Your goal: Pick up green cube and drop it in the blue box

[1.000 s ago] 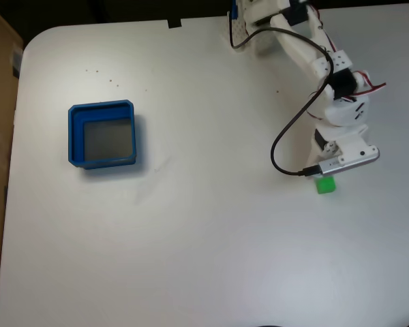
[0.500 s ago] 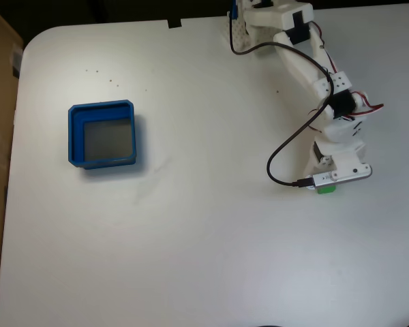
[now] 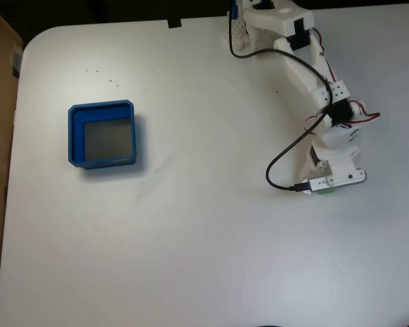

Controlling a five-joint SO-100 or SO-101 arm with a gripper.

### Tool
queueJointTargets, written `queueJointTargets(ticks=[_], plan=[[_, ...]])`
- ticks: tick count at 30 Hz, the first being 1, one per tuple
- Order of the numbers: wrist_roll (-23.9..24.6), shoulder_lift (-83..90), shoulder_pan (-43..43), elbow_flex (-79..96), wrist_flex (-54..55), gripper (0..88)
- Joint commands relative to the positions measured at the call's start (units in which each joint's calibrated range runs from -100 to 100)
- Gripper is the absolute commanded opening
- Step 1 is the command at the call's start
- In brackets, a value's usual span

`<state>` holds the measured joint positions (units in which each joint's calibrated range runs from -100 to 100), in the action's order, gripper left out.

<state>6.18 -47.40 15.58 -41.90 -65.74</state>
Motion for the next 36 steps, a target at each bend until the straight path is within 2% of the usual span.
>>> queueJointTargets(ticks=[1, 36], plan=[[0.1, 1.1, -0.4, -5.6, 0.4, 32.8], [0.2, -0.1, 0.2, -8.7, 0.4, 32.8]])
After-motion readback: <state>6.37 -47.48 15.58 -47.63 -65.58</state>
